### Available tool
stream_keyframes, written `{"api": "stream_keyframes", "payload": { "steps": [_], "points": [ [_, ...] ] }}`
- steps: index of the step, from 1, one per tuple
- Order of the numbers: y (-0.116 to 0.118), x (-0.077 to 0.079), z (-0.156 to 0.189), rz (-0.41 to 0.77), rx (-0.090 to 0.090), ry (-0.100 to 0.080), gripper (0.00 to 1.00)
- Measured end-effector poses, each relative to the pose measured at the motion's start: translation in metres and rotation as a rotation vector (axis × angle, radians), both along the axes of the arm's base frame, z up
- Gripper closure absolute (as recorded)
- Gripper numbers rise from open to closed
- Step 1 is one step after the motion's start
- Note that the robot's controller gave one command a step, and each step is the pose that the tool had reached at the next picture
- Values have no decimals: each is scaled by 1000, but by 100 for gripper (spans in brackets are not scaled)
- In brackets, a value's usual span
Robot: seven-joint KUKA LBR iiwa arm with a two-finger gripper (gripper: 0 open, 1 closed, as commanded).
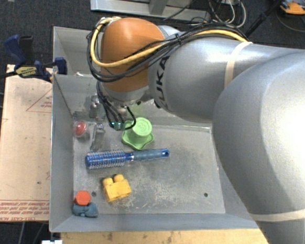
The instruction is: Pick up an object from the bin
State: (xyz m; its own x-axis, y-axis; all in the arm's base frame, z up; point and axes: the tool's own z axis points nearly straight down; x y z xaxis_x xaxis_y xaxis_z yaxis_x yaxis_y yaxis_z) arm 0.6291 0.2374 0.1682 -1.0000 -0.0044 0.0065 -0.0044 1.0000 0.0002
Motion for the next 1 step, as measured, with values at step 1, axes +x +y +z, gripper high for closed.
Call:
{"api": "stream_keyframes", "payload": {
  "steps": [1],
  "points": [
    [-57, -97, -25, 70, -3, 2, 0]
  ]
}}
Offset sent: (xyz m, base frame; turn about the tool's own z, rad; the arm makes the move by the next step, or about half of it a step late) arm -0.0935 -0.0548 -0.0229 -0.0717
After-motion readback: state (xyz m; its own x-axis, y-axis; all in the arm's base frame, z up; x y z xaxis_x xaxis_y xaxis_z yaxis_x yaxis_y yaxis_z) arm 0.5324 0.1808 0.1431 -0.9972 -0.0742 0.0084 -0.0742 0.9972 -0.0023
